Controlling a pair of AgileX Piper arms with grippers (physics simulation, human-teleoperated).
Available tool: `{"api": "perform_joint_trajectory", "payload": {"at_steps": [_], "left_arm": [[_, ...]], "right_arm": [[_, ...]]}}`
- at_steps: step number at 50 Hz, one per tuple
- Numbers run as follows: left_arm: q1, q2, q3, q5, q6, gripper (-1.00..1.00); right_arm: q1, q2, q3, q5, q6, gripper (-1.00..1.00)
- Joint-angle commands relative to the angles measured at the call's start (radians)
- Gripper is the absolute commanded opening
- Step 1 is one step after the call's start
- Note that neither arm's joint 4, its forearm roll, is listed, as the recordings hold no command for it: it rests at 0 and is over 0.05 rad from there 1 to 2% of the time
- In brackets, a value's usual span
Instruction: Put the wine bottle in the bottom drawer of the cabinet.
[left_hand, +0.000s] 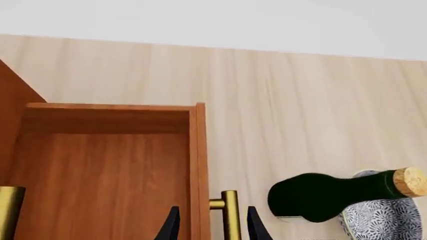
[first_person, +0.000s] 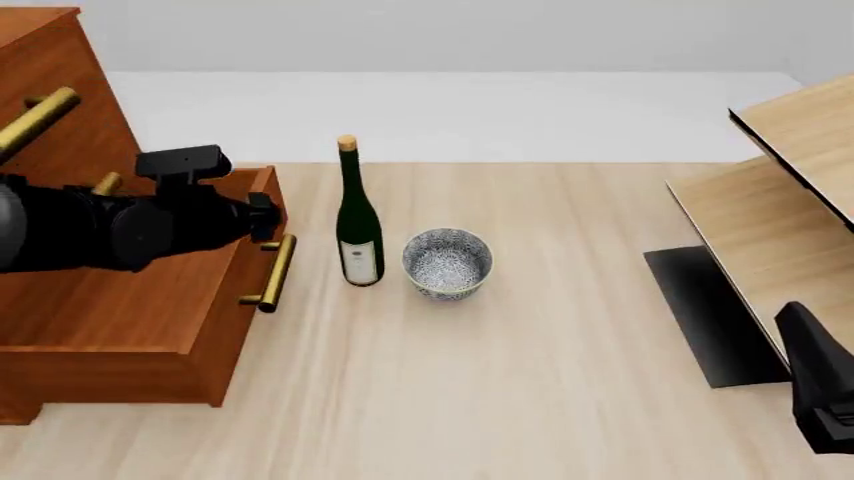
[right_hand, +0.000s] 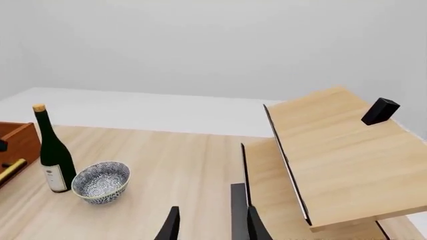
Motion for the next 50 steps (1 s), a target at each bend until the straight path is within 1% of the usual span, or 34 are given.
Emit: {"api": "perform_joint_trajectory", "payload": {"at_steps": [1,23,25,27,28,30,32,33,38,50], "left_arm": [[-0.007,0.036,0.020,-0.042,-0.009,1.00],[-0.014,0.071,0.049,-0.097,-0.029,1.00],[-0.019,0.078,0.052,-0.103,-0.046,1.00],[-0.011,0.085,0.052,-0.110,-0.024,1.00],[-0.017,0.084,0.056,-0.115,-0.044,1.00],[-0.020,0.085,0.059,-0.116,-0.028,1.00],[-0.031,0.081,0.061,-0.113,-0.045,1.00],[-0.029,0.079,0.059,-0.111,-0.036,1.00],[-0.054,0.059,0.063,-0.104,-0.055,1.00],[-0.082,0.054,0.068,-0.106,-0.053,1.00]], "right_arm": [[0.000,0.000,0.000,0.004,-0.001,1.00],[0.001,0.000,-0.027,0.028,-0.011,1.00],[0.001,0.000,-0.029,0.030,-0.012,1.00],[0.003,0.000,-0.031,0.032,-0.012,1.00],[0.002,0.000,-0.031,0.032,-0.013,1.00],[0.001,0.000,-0.033,0.035,-0.014,1.00],[0.001,0.000,-0.038,0.039,-0.014,1.00],[0.001,0.000,-0.039,0.039,-0.015,1.00],[0.000,0.000,-0.035,0.036,-0.014,1.00],[0.000,0.000,-0.033,0.035,-0.011,1.00]]}}
